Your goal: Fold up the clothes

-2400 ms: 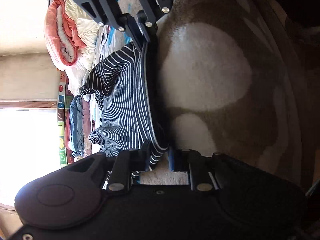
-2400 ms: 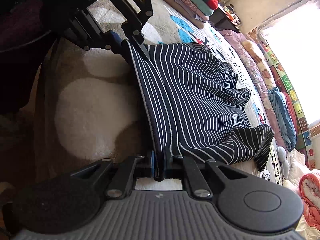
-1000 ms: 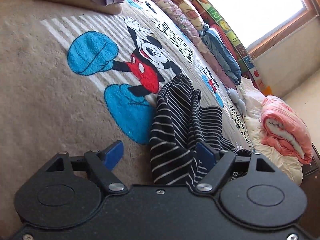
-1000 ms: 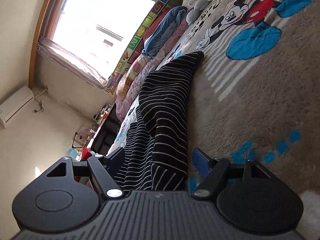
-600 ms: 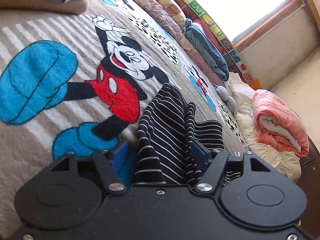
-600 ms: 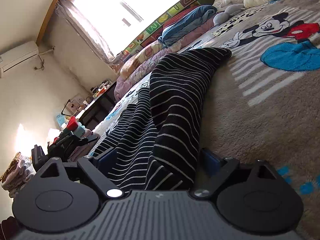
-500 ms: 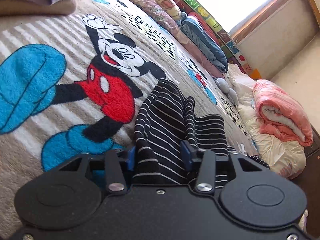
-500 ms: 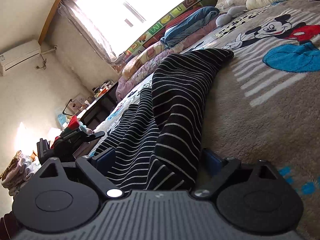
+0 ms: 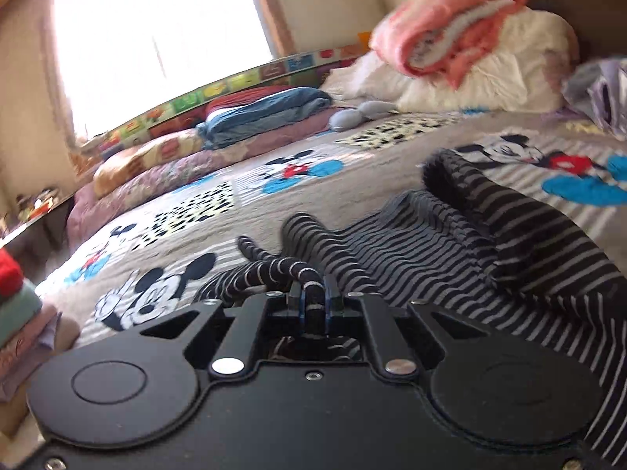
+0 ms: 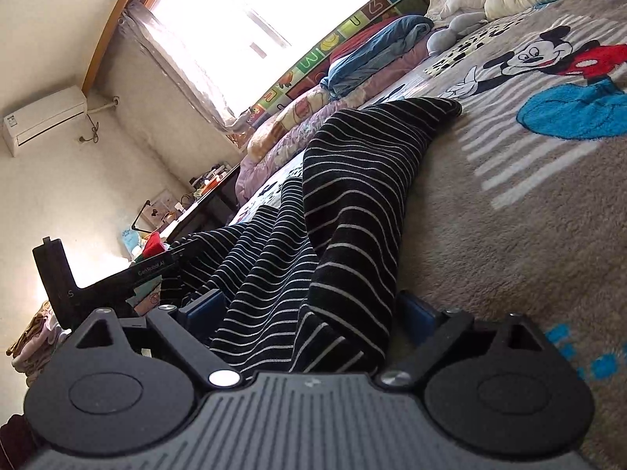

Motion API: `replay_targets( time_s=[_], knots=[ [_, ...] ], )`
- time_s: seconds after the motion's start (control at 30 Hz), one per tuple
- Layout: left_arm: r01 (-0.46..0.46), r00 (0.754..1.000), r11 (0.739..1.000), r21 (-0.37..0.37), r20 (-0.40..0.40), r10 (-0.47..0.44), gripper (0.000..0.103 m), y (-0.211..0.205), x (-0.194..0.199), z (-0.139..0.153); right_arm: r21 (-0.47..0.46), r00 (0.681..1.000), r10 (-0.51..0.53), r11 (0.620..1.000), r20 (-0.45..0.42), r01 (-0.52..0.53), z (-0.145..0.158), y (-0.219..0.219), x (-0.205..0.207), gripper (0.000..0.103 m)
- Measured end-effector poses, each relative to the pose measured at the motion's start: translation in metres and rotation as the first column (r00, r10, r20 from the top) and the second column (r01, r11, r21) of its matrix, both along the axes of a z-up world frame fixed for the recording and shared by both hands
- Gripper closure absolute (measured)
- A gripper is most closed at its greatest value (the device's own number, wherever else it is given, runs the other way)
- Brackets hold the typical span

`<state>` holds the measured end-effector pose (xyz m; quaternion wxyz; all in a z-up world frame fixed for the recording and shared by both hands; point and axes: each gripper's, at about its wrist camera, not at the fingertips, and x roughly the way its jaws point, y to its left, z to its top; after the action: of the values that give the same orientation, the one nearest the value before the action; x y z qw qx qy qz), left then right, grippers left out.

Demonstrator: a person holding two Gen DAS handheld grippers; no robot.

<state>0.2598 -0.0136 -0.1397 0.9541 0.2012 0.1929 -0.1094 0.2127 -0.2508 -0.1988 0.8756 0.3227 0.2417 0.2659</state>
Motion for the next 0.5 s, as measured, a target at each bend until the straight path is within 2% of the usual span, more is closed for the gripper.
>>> replay_targets(
  time_s=[0.07, 0.1, 0.13, 0.17, 0.23, 0.3, 0.33, 0.4, 0.43, 0.5],
  knots=[
    [0.1, 0.994, 0.992, 0.074, -0.049, -0.097, 0.096, -0.022, -0.004, -0.014, 0.0, 1.0, 0.001, 1.0, 0.001, -0.001, 0.0, 0.0, 0.0, 0.01],
    [0.141, 0.988, 0.986, 0.092, -0.078, -0.134, 0.088, -0.029, -0.005, -0.019, 0.0, 1.0, 0.002, 1.0, 0.001, -0.002, 0.0, 0.001, -0.001, 0.01],
    [0.17, 0.981, 0.984, 0.06, -0.107, -0.163, 0.078, -0.027, -0.005, -0.019, 0.001, 1.0, 0.002, 1.0, 0.001, -0.002, 0.0, 0.0, -0.001, 0.01],
    [0.199, 0.972, 0.98, 0.028, -0.135, -0.194, 0.074, -0.025, -0.005, -0.019, 0.003, 1.0, 0.003, 1.0, 0.001, -0.003, 0.0, 0.0, -0.001, 0.01],
    [0.236, 0.954, 0.969, -0.079, -0.168, -0.246, 0.072, -0.013, -0.006, -0.011, 0.005, 1.0, 0.003, 1.0, 0.001, -0.003, 0.0, 0.0, -0.001, 0.01],
    [0.238, 0.95, 0.949, -0.206, -0.156, -0.272, 0.072, 0.008, -0.007, 0.006, 0.007, 1.0, 0.004, 1.0, 0.001, -0.004, 0.001, 0.0, -0.001, 0.01],
    [0.226, 0.953, 0.937, -0.265, -0.14, -0.269, 0.072, 0.019, -0.008, 0.014, 0.007, 1.0, 0.005, 1.0, 0.001, -0.005, 0.001, 0.0, -0.001, 0.009],
    [0.149, 0.974, 0.925, -0.35, -0.107, -0.197, 0.072, 0.044, -0.003, 0.025, 0.007, 1.0, 0.006, 1.0, 0.001, -0.006, 0.0, 0.0, -0.001, 0.009],
    [0.104, 0.984, 0.923, -0.372, -0.098, -0.15, 0.072, 0.055, 0.001, 0.026, 0.008, 1.0, 0.007, 1.0, 0.002, -0.007, 0.0, -0.001, -0.001, 0.009],
    [0.006, 0.995, 0.932, -0.364, -0.095, -0.044, 0.072, 0.073, 0.008, 0.024, 0.008, 1.0, 0.008, 1.0, 0.002, -0.008, 0.0, -0.001, -0.001, 0.009]
  ],
)
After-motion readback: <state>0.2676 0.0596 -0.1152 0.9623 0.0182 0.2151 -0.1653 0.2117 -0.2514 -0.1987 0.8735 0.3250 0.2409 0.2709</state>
